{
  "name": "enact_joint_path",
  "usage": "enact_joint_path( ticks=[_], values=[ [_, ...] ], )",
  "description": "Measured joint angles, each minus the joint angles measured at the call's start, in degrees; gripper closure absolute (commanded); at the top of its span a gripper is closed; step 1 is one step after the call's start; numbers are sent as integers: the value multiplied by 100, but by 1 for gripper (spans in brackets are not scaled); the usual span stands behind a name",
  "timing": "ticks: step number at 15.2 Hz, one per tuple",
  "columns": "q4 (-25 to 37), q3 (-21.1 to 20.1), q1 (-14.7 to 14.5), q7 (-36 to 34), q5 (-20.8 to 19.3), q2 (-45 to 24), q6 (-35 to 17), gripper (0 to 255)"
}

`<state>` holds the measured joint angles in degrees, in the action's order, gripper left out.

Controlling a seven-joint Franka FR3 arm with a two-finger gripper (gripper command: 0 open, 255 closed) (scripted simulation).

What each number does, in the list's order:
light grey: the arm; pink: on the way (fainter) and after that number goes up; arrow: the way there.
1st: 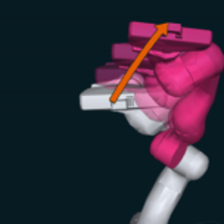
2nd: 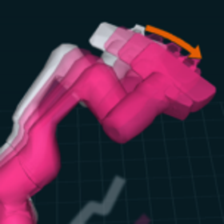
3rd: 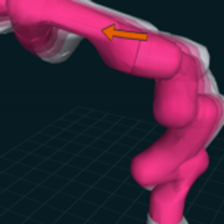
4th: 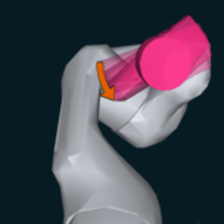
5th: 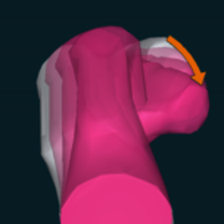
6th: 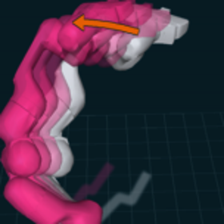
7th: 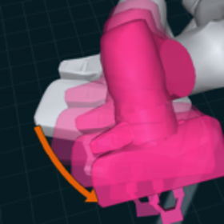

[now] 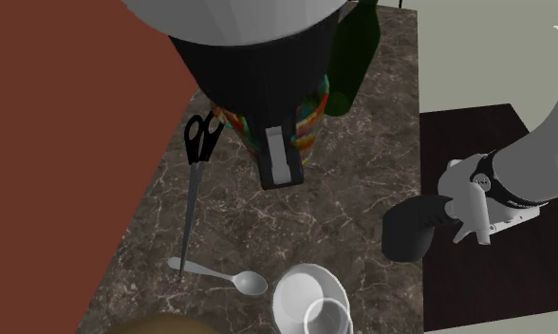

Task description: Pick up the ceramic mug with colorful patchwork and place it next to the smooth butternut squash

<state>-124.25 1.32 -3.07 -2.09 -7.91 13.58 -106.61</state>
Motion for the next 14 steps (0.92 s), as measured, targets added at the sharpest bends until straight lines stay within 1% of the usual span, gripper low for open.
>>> enact_joint_path(
  ticks=[14],
  values=[
    [-774, 18, 16, -131, -62, -304, -1071, 255]
  ],
)
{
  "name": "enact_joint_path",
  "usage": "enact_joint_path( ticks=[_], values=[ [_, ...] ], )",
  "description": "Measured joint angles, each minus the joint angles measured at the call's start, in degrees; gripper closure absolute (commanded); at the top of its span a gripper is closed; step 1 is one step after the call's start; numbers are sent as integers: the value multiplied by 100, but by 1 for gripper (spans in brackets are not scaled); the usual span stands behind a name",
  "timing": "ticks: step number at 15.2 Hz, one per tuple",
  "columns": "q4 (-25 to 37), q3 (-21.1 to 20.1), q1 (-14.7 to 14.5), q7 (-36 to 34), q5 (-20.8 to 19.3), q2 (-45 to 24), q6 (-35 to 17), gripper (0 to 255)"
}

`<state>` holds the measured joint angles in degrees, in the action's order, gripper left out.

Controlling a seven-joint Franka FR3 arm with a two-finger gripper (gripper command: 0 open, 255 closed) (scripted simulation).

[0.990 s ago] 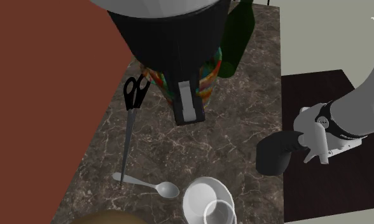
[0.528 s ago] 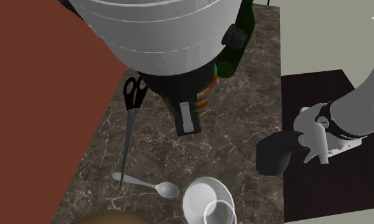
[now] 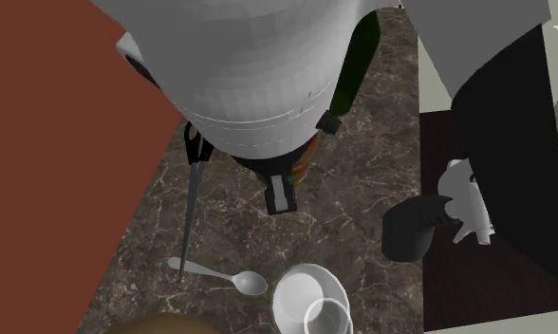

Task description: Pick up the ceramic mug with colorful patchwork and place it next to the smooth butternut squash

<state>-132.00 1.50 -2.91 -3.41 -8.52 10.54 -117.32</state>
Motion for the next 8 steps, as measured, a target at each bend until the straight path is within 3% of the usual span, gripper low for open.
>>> enact_joint_path(
  ticks=[8],
  values=[
    [-346, 13, 16, -84, -55, -315, -656, 255]
  ],
)
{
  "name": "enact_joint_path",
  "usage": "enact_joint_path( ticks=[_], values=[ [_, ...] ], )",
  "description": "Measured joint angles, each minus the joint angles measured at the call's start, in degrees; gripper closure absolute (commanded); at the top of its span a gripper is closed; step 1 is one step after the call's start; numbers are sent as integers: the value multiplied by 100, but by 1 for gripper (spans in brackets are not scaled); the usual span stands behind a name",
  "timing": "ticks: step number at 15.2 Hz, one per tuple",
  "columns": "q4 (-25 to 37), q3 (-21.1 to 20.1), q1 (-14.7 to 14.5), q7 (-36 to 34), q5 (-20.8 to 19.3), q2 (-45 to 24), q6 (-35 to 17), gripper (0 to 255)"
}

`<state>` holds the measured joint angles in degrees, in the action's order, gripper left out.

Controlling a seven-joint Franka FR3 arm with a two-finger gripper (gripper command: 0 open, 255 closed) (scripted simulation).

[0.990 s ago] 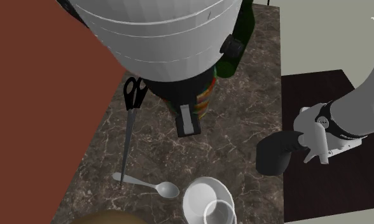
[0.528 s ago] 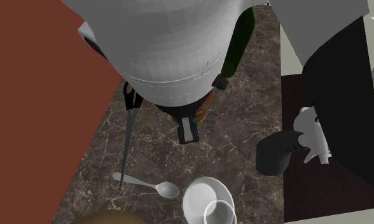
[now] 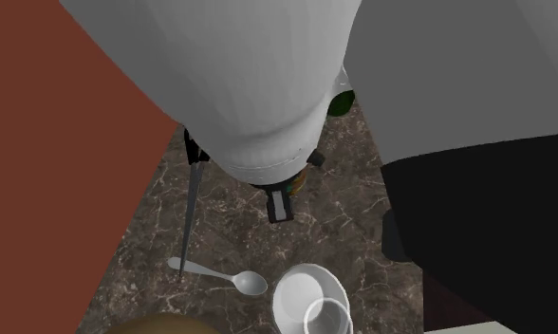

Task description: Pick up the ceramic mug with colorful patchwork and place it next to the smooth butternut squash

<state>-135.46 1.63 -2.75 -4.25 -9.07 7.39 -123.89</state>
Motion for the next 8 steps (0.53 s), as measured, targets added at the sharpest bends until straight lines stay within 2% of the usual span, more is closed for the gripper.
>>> enact_joint_path(
  ticks=[8],
  values=[
    [-245, 9, 15, -94, -66, -368, -610, 255]
  ],
)
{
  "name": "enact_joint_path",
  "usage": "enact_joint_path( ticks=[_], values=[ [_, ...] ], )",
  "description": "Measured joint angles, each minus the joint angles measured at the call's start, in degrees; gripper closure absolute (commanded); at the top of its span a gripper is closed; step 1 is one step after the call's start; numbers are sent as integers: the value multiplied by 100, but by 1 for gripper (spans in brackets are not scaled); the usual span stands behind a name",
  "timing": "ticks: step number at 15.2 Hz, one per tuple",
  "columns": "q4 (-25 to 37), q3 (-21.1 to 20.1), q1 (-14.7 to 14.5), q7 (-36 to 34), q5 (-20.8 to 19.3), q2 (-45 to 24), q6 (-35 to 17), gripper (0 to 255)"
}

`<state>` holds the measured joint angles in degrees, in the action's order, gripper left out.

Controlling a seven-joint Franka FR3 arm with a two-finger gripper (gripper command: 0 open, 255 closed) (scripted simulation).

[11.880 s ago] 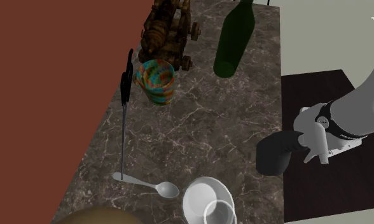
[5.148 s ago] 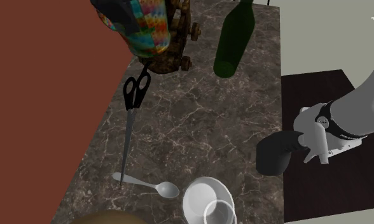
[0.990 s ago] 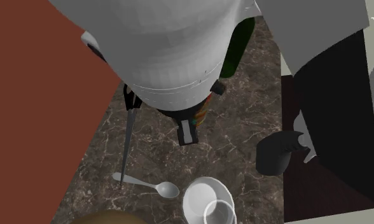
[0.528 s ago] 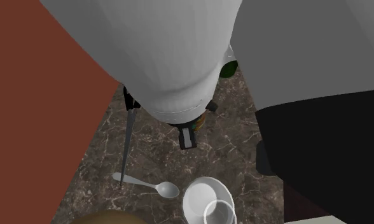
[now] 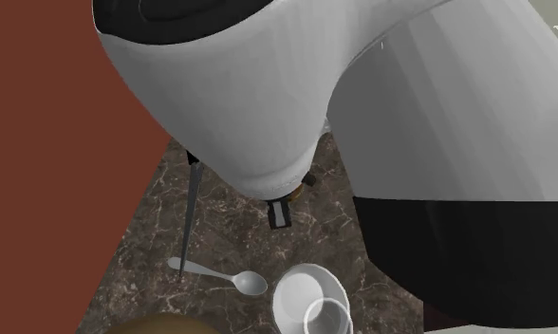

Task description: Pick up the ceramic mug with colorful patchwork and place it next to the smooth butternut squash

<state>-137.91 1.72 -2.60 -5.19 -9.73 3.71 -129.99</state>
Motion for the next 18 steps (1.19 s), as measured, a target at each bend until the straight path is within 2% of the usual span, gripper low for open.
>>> enact_joint_path(
  ticks=[5, 11, 12, 18],
  values=[
    [-121, 7, 9, -70, -52, -275, -392, 255],
    [-143, 6, 8, -83, -60, -303, -444, 255],
    [-143, 6, 8, -83, -60, -304, -445, 0],
    [-141, 5, 8, -83, -61, -302, -446, 0]
  ],
)
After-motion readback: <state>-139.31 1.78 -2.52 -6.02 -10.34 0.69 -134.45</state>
